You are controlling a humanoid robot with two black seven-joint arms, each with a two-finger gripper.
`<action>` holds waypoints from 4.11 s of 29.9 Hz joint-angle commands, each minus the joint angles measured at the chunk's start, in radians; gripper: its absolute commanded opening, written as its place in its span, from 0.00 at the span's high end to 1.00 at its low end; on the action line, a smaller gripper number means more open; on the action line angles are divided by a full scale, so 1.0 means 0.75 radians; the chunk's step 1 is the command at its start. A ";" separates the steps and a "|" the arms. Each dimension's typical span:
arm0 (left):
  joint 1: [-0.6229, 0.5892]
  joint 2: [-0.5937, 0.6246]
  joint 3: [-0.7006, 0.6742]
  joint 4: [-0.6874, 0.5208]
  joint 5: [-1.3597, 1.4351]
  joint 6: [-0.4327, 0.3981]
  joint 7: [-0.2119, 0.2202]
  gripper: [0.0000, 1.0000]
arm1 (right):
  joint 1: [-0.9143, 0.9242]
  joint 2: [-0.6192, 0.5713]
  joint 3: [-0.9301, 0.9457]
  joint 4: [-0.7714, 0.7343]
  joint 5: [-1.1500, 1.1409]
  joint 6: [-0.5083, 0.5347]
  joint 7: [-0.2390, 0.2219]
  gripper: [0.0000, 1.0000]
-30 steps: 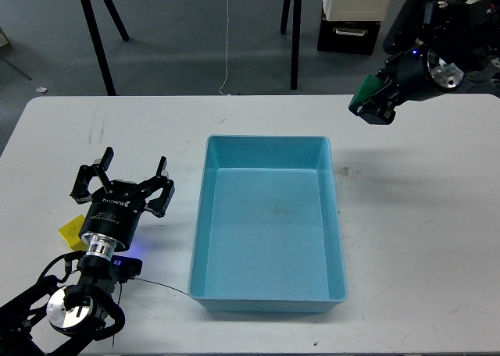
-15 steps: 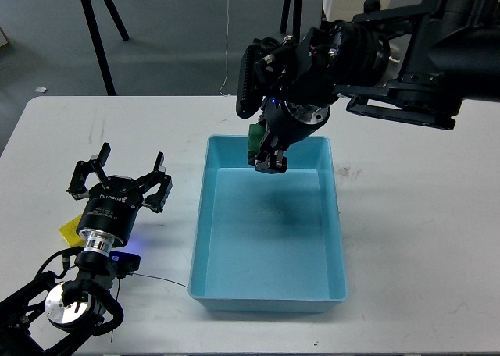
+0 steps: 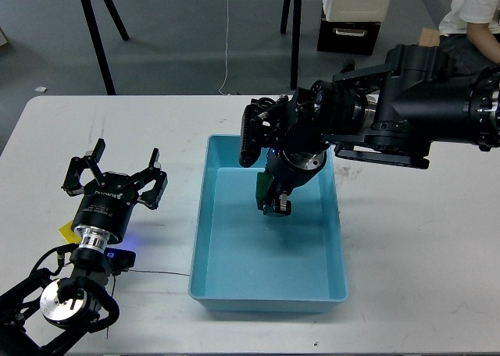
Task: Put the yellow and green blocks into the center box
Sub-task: 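Lower the green cube into the bin and open the right gripper, then withdraw the right gripper up and back to its side, then lower the left gripper onto the yellow cube and close it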
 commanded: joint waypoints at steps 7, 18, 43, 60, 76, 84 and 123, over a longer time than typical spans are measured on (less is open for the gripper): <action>0.001 0.009 -0.002 0.008 0.000 -0.002 0.000 0.00 | -0.013 0.000 -0.043 -0.038 0.015 0.000 0.000 0.48; -0.007 0.011 -0.004 0.024 0.000 0.000 0.000 0.00 | -0.011 0.000 -0.039 -0.044 0.179 0.000 0.000 0.06; -0.270 0.534 0.018 0.147 0.323 0.192 0.000 0.00 | -0.207 0.000 1.118 -0.195 0.377 -0.069 0.000 0.02; -0.438 0.784 0.004 0.311 1.879 0.190 0.000 0.00 | -0.678 0.000 1.736 -0.159 0.475 -0.429 -0.034 0.01; -0.518 0.925 0.037 0.164 3.170 0.178 0.000 0.01 | -1.179 -0.135 2.158 0.312 0.958 -0.433 -0.263 0.01; -0.553 0.933 0.082 0.076 3.489 0.155 0.000 0.00 | -1.510 -0.264 2.346 0.557 0.960 -0.476 -0.263 0.01; -0.866 0.763 0.697 0.221 3.565 -0.118 0.000 0.01 | -2.269 -0.268 2.661 0.887 1.040 -0.519 -0.265 0.01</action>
